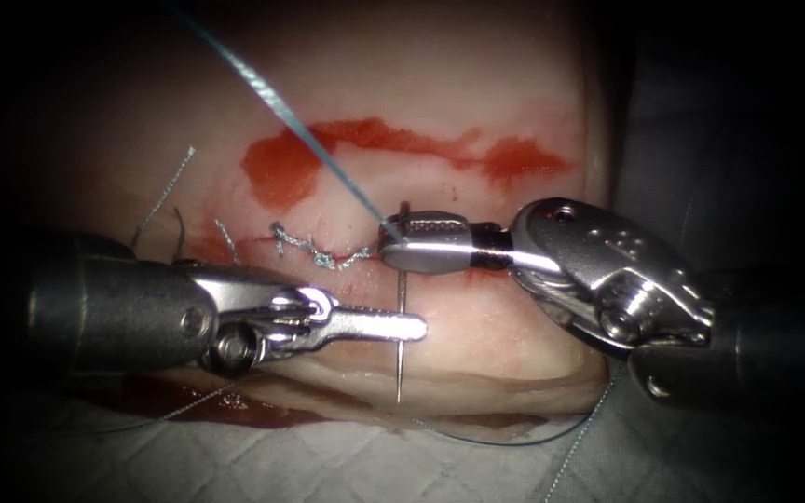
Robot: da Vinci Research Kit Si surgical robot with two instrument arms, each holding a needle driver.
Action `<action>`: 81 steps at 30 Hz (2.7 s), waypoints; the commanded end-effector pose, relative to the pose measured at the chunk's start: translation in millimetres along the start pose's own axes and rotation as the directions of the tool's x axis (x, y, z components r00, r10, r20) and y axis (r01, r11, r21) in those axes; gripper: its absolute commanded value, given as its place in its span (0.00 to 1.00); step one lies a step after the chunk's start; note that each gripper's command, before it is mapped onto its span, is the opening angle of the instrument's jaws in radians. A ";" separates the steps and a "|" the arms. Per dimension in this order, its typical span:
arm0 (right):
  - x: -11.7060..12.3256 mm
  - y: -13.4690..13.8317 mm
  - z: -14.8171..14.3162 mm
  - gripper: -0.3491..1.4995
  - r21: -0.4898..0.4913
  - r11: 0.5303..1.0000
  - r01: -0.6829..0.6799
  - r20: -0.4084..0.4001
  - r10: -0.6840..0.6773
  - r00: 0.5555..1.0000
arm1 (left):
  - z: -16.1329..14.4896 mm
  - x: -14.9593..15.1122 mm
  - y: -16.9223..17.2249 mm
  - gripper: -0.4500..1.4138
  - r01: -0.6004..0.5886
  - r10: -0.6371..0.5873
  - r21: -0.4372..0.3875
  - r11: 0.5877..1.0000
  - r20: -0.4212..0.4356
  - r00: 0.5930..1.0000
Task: Wound Closure
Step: Readjust the needle position by passing it back to the left grasper, then pass the needle back to the right gripper, then insert the needle into the skin of the tissue using the right tool
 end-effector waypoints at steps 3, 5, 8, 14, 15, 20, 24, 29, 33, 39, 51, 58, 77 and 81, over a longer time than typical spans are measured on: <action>0.1 -0.3 1.1 0.00 -0.004 1.000 0.002 0.004 -0.002 1.000 | 0.2 -0.2 0.4 0.00 0.001 -0.001 -0.020 1.000 -0.002 1.000; 0.0 -0.2 1.0 0.00 -0.005 1.000 0.001 0.004 -0.001 1.000 | -0.1 -0.4 0.1 0.00 0.005 -0.005 -0.034 0.999 0.004 1.000; -0.1 -0.2 1.1 0.47 -0.001 1.000 -0.023 0.003 0.023 1.000 | -0.3 -0.3 -0.2 0.00 0.025 -0.024 -0.060 0.998 0.026 0.999; -0.5 -0.2 1.1 0.91 0.104 0.994 0.015 0.009 -0.016 1.000 | -1.2 0.0 -0.2 0.00 0.256 -0.246 -0.132 0.958 0.088 0.965; -0.6 -0.2 1.1 0.91 0.129 0.990 0.054 0.006 -0.055 0.998 | -1.4 0.1 -0.2 0.00 0.306 -0.294 -0.148 0.941 0.097 0.951; -0.7 0.2 0.9 0.80 0.172 0.931 0.323 -0.068 -0.316 0.946 | -1.9 0.9 0.8 0.00 0.537 -0.504 -0.247 0.807 0.187 0.843; -1.0 0.2 1.1 0.78 0.171 0.871 0.461 -0.204 -0.427 0.881 | -1.9 1.3 1.2 0.00 0.572 -0.550 -0.270 0.775 0.157 0.820; -1.2 0.1 1.3 0.75 0.193 0.883 0.428 -0.211 -0.389 0.897 | -1.3 2.2 1.7 0.00 0.573 -0.568 -0.283 0.769 0.109 0.816; -1.2 -0.3 1.3 0.71 0.165 0.923 0.347 -0.178 -0.318 0.931 | -0.9 2.5 1.3 0.00 0.583 -0.586 -0.230 0.779 0.063 0.808; -1.2 -0.7 1.3 0.65 0.135 0.939 0.316 -0.165 -0.294 0.942 | -0.6 2.6 1.0 0.00 0.604 -0.608 -0.185 0.775 0.043 0.793; -1.2 -1.0 2.0 0.00 0.160 0.969 0.191 -0.149 -0.167 0.975 | -0.1 2.8 0.3 0.00 0.673 -0.674 -0.091 0.734 0.020 0.738; -1.2 -0.9 2.2 0.00 0.174 0.985 0.018 -0.101 -0.001 0.995 | 0.1 2.9 0.4 0.00 0.672 -0.674 -0.095 0.735 0.010 0.739; -3.2 -2.8 -6.9 0.00 0.400 0.632 0.664 -0.008 -0.722 0.691 | -3.2 -4.6 2.5 0.07 -0.390 0.396 -0.075 0.918 0.135 0.908; -3.6 -2.8 -6.0 0.00 0.329 0.642 0.693 -0.007 -0.732 0.682 | -3.4 -3.2 6.1 0.00 -0.544 0.546 -0.206 0.814 -0.050 0.836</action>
